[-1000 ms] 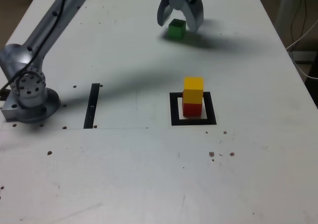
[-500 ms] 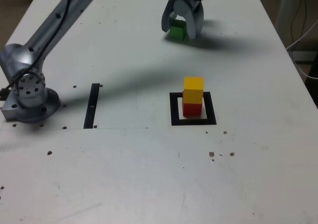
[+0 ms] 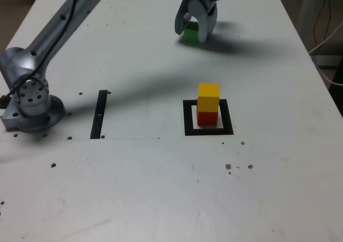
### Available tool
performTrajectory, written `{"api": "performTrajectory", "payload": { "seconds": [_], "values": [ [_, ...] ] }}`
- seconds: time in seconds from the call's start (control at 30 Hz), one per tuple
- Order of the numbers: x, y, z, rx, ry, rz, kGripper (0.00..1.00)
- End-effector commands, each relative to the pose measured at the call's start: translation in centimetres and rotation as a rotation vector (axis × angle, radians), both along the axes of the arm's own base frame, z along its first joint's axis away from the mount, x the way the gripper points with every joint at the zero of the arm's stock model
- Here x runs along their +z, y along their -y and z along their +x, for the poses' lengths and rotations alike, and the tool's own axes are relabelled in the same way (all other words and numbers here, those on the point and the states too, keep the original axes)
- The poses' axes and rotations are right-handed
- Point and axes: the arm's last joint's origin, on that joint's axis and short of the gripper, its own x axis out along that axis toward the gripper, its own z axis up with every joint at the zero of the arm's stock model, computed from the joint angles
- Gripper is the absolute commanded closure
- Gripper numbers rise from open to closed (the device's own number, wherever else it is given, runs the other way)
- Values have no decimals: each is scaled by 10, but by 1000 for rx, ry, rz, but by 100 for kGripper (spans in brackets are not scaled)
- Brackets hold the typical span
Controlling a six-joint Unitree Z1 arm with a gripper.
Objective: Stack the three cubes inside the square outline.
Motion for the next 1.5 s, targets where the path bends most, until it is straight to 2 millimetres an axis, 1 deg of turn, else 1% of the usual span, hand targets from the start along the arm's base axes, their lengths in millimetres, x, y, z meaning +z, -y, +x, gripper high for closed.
{"api": "performTrajectory", "payload": {
  "seconds": [0.0,0.2,0.33,0.5,0.63,0.77,0.9,1.07,1.2,1.47],
  "values": [
    [4,2,-1,0,-4,-6,73],
    [9,8,0,-9,0,-6,73],
    [18,15,1,-18,7,2,73],
    [36,32,0,-17,32,13,73],
    [47,49,-4,33,57,4,73],
    [57,69,-8,90,68,8,73],
    [71,94,-15,128,83,32,73],
    [92,128,-24,147,113,55,73],
    [104,156,-34,152,128,47,73],
    [115,200,-52,181,137,3,73]
  ]
}}
